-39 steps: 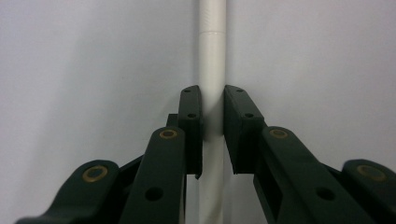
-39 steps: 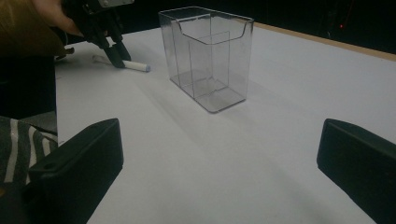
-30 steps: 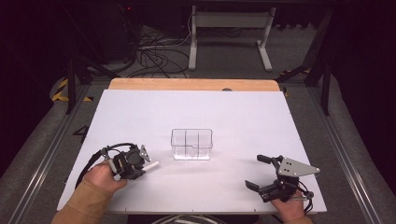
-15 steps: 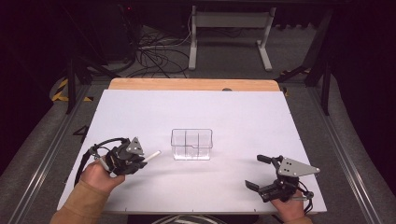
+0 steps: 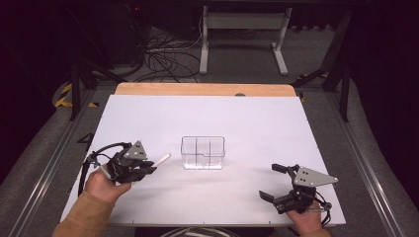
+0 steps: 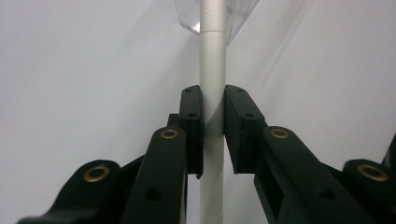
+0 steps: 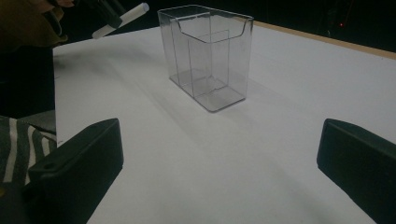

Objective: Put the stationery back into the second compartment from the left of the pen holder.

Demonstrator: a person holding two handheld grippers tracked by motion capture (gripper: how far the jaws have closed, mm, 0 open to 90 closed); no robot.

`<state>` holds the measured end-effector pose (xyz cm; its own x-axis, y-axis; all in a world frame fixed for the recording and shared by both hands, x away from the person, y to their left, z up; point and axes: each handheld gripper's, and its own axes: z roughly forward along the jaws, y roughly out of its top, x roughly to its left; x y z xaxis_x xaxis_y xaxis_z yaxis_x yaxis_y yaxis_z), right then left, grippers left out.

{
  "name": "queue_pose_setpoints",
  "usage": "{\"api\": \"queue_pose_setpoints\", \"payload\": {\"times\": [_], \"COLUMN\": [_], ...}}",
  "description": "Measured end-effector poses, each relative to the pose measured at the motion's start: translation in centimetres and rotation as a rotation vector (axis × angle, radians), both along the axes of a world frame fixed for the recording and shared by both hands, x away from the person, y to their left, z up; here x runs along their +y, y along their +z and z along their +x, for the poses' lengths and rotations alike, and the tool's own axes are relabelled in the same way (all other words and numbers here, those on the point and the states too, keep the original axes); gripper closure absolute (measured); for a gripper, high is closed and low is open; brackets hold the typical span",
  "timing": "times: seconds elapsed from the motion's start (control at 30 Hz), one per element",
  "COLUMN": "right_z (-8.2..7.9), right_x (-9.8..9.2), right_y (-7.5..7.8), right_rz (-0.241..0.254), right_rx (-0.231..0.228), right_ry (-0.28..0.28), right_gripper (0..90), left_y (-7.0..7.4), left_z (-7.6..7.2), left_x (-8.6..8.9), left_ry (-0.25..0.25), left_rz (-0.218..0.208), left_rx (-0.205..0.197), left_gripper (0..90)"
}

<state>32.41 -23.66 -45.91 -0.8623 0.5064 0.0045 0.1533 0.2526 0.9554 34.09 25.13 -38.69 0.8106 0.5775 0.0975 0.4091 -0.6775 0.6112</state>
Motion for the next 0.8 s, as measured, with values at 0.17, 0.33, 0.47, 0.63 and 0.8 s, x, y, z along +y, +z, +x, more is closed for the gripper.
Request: {"api": "queue_pose_setpoints", "payload": {"times": [0.17, 0.33, 0.47, 0.63, 0.8], "right_z": [0.0, 0.0, 0.0, 0.0, 0.0], "right_x": [0.0, 0.0, 0.0, 0.0, 0.0], "right_y": [0.0, 0.0, 0.0, 0.0, 0.0], "right_rz": [0.001, 0.000, 0.003, 0.001, 0.000], "right_rx": [0.001, 0.002, 0.002, 0.003, 0.003], "right_ry": [0.000, 0.000, 0.000, -0.001, -0.001], "right_gripper": [1.1, 1.1, 1.1, 1.1, 1.1], "left_y": [1.0, 1.9, 2.4, 2.9, 3.2], "left_z": [-0.3, -0.4, -0.5, -0.5, -0.5], "left_x": [0.7, 1.2, 1.3, 1.5, 1.4], "left_ry": [0.006, 0.008, -0.014, -0.020, -0.010], "left_rz": [-0.103, -0.202, -0.268, -0.363, -0.446], "left_rx": [-0.050, -0.091, -0.119, -0.156, -0.189], "left_gripper": [78.6, 78.7, 78.7, 78.6, 78.6]}}
